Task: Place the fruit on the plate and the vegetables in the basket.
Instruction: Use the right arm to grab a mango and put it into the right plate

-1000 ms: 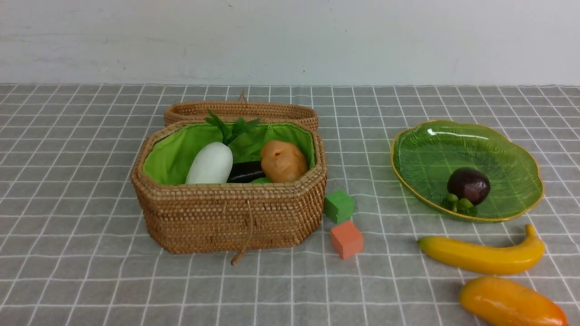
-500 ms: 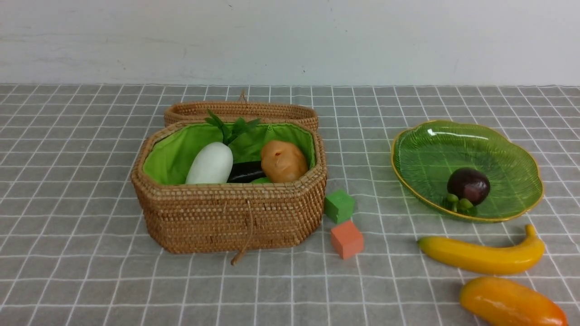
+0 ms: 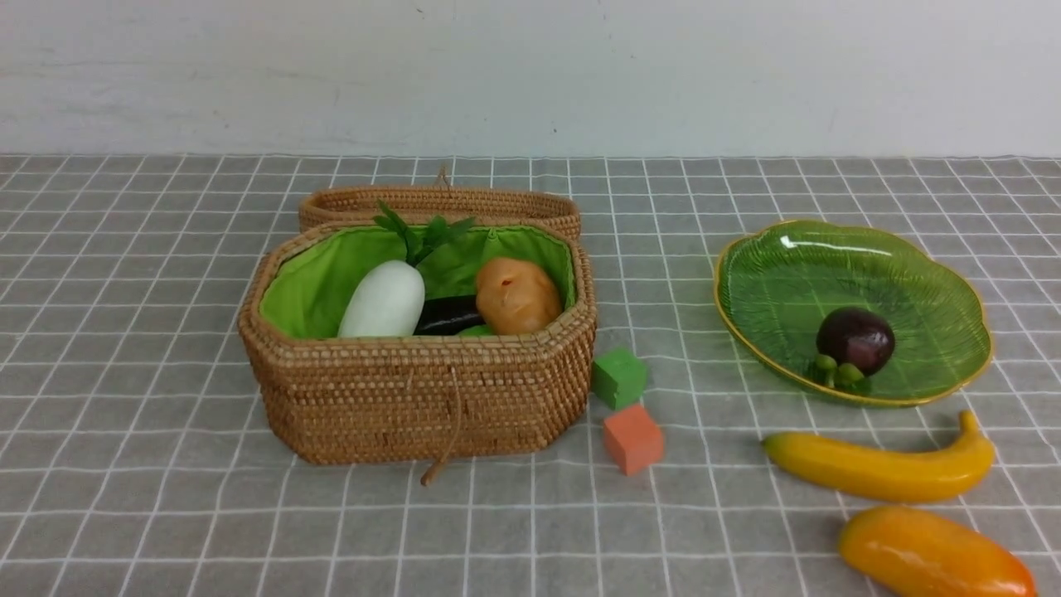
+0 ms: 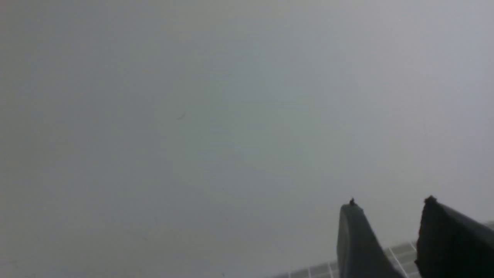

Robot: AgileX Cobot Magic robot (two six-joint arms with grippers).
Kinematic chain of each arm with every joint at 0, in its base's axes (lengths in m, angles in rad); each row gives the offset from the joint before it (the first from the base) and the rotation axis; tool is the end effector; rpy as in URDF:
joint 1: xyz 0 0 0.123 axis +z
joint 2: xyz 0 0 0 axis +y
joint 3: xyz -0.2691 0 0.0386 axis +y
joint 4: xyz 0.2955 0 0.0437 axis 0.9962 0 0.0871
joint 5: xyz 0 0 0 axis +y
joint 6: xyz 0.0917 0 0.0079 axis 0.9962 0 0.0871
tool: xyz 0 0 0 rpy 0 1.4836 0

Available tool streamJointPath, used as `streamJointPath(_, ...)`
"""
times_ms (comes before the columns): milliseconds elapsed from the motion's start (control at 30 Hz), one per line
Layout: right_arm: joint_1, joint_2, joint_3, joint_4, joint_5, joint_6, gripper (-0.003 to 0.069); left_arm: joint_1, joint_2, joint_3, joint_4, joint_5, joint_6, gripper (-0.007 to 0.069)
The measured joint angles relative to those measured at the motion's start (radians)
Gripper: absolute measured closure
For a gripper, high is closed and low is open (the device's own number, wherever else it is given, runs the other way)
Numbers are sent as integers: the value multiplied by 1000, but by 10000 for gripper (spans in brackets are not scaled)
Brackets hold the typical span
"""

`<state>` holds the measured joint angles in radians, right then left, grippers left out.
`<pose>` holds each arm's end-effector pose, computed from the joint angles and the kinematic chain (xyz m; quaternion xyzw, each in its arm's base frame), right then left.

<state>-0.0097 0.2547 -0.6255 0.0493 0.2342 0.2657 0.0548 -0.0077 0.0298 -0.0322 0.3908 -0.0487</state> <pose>0.0987 0.0001 0.3963 0.0960 0.6162 0.1219 0.7722 0.1141 0.0051 0.1671 -0.0505 0.8108 -0.0119 0.5831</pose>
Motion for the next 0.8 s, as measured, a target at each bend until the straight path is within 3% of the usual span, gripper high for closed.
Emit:
streamJointPath(167,0,309,-267,-73,294,-106,417,0,0,0,0,0,0,585)
streamJointPath(300,11,470,-270,-73,346,-200,417,0,0,0,0,0,0,580)
streamJointPath(533,186,755,-214,61,522,-333,387,0,0,0,0,0,0,571)
streamJointPath(667,214,869,-221,71,586,-352,287,0,0,0,0,0,0,566)
streamJointPath(800,219,1001,-229,46,619,-364,47,0,0,0,0,0,0,561)
